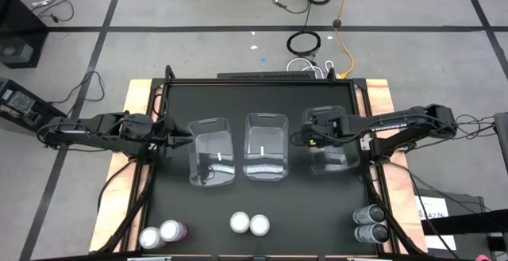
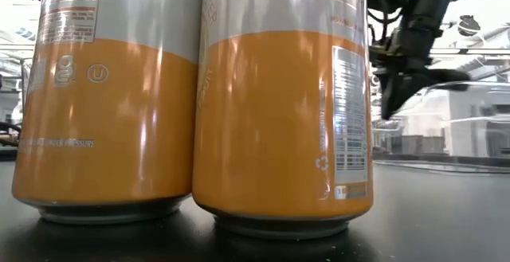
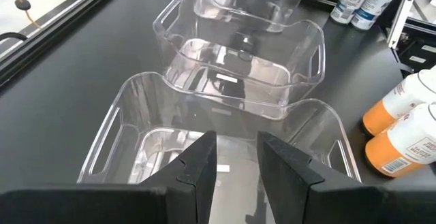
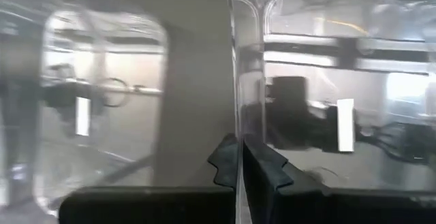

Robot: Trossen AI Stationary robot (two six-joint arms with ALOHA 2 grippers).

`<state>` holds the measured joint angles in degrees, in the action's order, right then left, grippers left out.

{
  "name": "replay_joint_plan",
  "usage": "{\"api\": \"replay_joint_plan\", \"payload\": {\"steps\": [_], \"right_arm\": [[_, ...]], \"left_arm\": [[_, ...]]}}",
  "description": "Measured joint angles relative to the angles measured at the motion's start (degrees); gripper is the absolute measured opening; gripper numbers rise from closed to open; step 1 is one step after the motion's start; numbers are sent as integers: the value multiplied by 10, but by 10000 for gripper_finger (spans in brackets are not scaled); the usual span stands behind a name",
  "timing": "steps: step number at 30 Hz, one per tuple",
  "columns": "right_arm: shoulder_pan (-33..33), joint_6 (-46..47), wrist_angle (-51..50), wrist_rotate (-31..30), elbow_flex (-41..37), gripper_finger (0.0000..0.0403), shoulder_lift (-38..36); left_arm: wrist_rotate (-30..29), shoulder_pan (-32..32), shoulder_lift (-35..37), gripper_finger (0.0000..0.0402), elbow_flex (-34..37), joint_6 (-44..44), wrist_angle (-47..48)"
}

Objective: Sort soda cans
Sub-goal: Move the transparent bin

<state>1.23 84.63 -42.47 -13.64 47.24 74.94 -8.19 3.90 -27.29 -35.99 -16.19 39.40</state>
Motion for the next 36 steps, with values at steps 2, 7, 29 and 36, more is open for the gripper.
{"api": "replay_joint_plan", "payload": {"steps": [2, 7, 29, 36], "right_arm": [[1, 0, 39, -4, 2, 3, 19], [-2, 9, 43, -3, 52, 2, 80], [-2, -8, 46, -9, 216, 0, 207], [-2, -6, 49, -12, 216, 6, 206]], "left_arm": [[0, 0, 0, 116, 0, 0, 0], [0, 0, 0, 116, 0, 1, 3], [4, 0, 7, 116, 0, 4, 45], [5, 0, 7, 116, 0, 4, 46]]}}
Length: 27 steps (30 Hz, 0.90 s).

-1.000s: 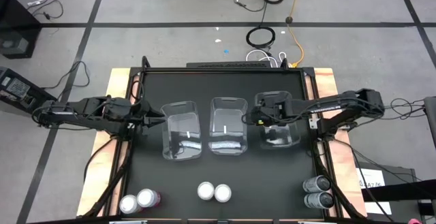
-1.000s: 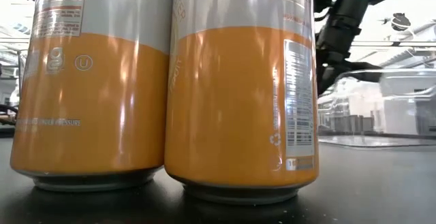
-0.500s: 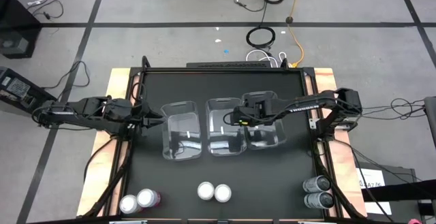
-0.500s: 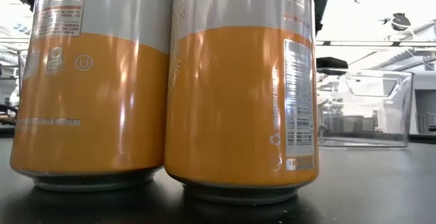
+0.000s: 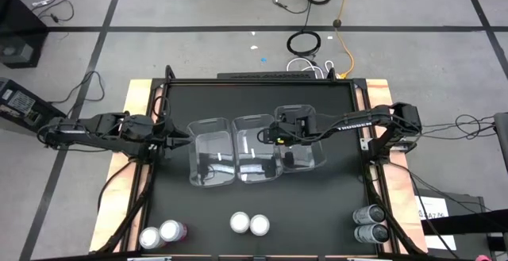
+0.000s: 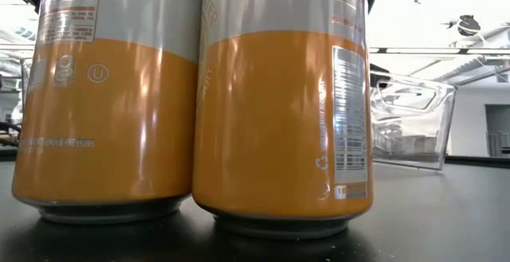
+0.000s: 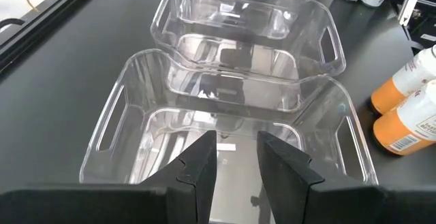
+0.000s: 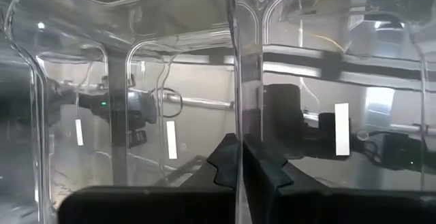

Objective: Sort soda cans
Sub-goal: Move the transparent bin, then put the top black soda can into the right transparent bin

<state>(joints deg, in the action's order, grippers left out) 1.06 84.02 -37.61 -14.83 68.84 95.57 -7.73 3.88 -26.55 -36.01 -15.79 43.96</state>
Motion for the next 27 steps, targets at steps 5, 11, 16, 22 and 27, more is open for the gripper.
{"api": "replay_joint_plan", "payload": {"steps": [5, 11, 16, 22, 27], "right_arm": [[0, -16, -3, 1, 0, 26, 0], [0, -39, -9, 14, 0, 53, 0], [0, -54, -5, 14, 0, 74, -7], [2, -83, -16, 8, 0, 86, -61], [3, -108, -44, -28, 0, 86, -121]], "left_arm": [[0, 0, 0, 116, 0, 0, 0], [0, 0, 0, 116, 0, 0, 0], [0, 0, 0, 116, 0, 0, 0], [0, 0, 0, 116, 0, 0, 0], [0, 0, 0, 116, 0, -3, 1]]}}
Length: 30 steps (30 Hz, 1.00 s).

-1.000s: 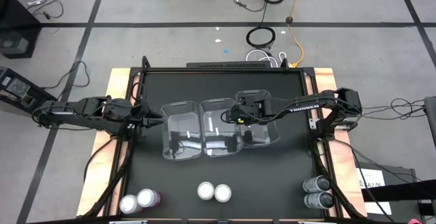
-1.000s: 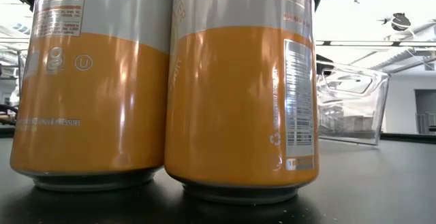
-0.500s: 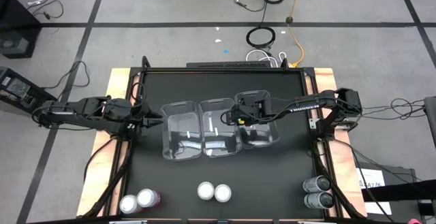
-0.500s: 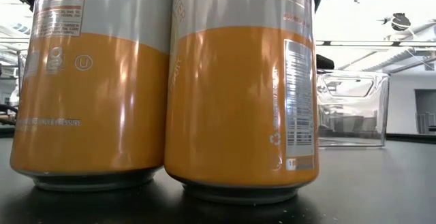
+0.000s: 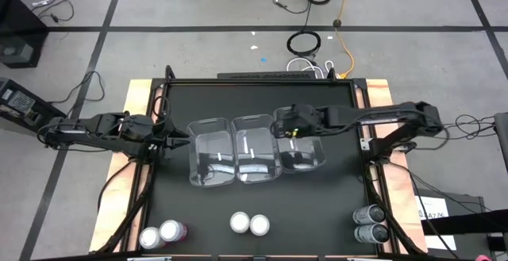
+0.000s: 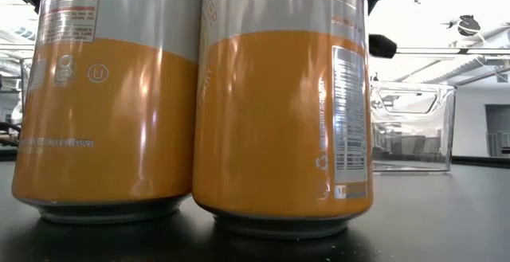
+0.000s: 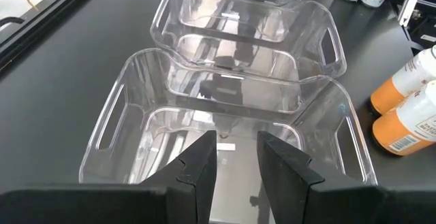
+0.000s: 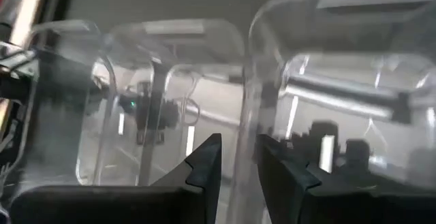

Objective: Sort soda cans
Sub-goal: Put the top black soda can into the right transparent bin

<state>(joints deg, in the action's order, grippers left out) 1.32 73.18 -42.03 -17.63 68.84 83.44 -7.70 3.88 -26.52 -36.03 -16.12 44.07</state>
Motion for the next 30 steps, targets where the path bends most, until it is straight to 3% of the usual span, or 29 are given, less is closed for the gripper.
{"api": "replay_joint_plan", "payload": {"steps": [8, 14, 30], "right_arm": [[-2, 2, -128, -49, 0, 86, -68], [-14, 12, -216, -49, 0, 86, -94], [-74, -108, -217, -48, 0, 86, -111]], "left_arm": [[4, 0, 0, 116, 0, -58, 40], [19, 0, 0, 116, 0, -89, 58], [12, 0, 0, 116, 0, -87, 43]]}}
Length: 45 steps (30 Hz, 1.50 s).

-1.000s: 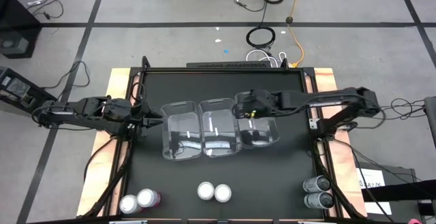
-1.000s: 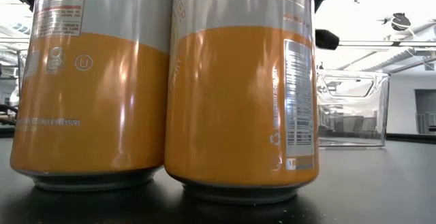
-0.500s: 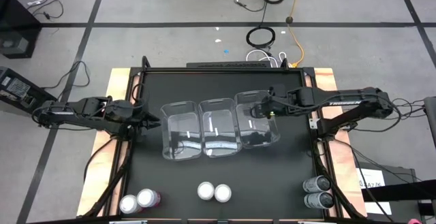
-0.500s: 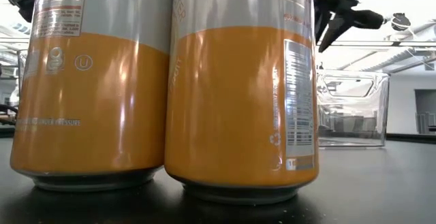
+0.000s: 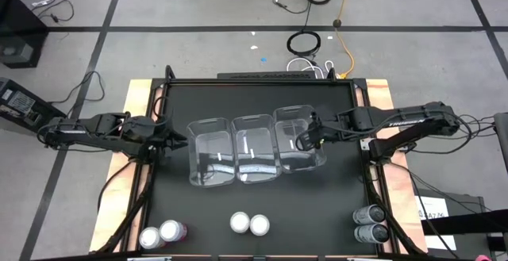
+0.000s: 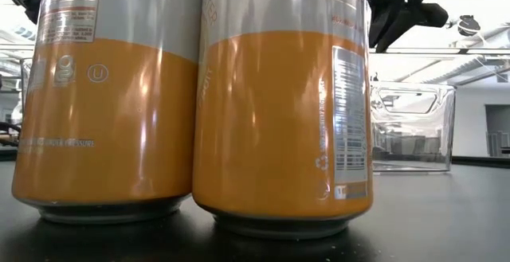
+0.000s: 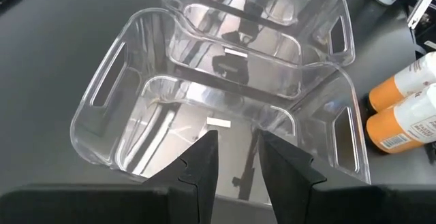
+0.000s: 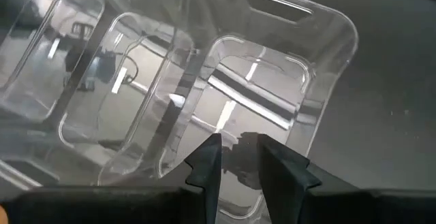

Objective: Sort soda cans
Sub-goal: Put the top black soda can into the right transparent bin

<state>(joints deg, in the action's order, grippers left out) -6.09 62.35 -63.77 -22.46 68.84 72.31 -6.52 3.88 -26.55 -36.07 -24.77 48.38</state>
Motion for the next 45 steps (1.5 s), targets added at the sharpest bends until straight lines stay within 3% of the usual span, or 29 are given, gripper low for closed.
{"api": "replay_joint_plan", "payload": {"steps": [8, 17, 21, 26, 33, 38, 45], "right_arm": [[-44, -89, 22, 0, 0, 86, 0], [-140, -106, 23, 2, 0, 86, -14], [-185, -106, 31, -7, -2, 86, -28], [-234, -107, 116, -31, -56, 86, -52], [-275, -94, 275, -29, -156, 86, -68], [-282, -60, 277, -27, -171, 86, -68], [-282, 6, 276, -13, -171, 86, -69]], "left_arm": [[-1, 0, -2, 116, 0, 1, -68], [16, 0, -2, 116, 0, 47, -109], [57, 0, -2, 116, 0, 47, -141], [113, 2, -13, 116, 0, 59, -220], [113, 31, -76, 116, 0, 72, -285], [110, 58, -120, 116, 0, 72, -314], [42, 90, -122, 116, 0, 121, -319]]}}
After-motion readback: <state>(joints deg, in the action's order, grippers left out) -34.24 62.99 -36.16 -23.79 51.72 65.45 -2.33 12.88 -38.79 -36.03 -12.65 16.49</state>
